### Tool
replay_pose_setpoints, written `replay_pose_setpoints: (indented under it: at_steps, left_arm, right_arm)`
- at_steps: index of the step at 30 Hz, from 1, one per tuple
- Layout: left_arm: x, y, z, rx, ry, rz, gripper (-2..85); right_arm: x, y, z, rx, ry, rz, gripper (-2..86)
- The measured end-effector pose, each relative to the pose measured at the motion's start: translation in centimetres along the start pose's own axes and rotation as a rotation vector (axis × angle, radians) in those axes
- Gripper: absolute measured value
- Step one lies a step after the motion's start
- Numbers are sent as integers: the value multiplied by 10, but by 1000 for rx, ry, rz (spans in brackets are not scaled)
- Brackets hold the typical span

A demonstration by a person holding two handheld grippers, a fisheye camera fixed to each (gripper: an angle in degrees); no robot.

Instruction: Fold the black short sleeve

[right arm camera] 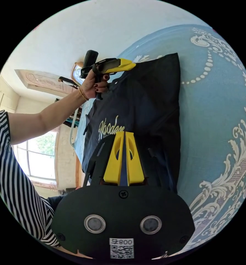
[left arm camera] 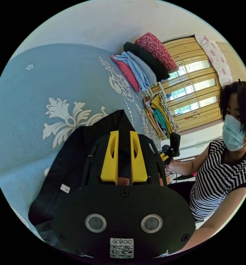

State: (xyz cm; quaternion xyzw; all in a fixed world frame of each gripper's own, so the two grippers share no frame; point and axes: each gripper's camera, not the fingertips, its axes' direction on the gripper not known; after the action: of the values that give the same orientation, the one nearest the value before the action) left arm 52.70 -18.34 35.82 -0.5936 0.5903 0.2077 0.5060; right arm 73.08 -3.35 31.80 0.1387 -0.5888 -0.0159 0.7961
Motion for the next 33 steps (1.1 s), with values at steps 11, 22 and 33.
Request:
replay_pose_setpoints:
  at_steps: [11,22,33]
  left_arm:
    - [47,-55,33,-143,-181,127,89]
    - [66,-72,50,-200,-316,165,41]
    - [74,-75,56,-227,-321,182,21]
  right_arm:
    - [-33,6,-30,96,299,24,63]
    - [-61,1,-3,75,436,33,58]
    - [-74,0,5,69,483,20,12]
